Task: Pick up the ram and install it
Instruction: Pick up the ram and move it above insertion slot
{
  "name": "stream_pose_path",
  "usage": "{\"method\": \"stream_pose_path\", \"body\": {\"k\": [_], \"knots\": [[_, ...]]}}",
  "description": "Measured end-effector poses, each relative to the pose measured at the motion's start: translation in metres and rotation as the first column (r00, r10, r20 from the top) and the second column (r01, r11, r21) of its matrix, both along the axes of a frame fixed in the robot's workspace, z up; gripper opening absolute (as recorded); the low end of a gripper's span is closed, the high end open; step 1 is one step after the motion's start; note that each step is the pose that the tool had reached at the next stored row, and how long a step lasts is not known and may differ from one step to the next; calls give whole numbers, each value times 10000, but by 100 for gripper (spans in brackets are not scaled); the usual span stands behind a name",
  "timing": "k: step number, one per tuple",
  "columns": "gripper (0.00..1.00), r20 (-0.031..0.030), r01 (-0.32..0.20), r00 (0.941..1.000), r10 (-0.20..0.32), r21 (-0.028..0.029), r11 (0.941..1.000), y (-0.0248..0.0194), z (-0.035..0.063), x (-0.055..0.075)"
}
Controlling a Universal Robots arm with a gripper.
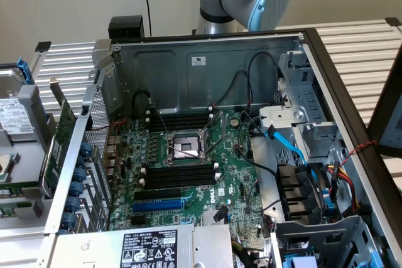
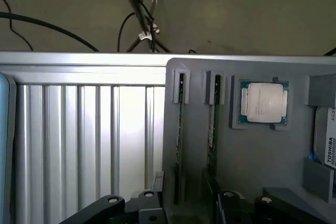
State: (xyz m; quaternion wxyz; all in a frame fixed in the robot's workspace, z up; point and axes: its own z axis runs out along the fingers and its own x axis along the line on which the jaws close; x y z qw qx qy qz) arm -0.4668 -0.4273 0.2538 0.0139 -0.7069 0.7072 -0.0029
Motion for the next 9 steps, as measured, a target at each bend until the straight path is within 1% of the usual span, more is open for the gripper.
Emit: {"method": "stream_pose_path", "body": {"k": [9], "knots": [[42, 1, 0, 10000, 0, 0, 10000, -3, -164, 1]]}}
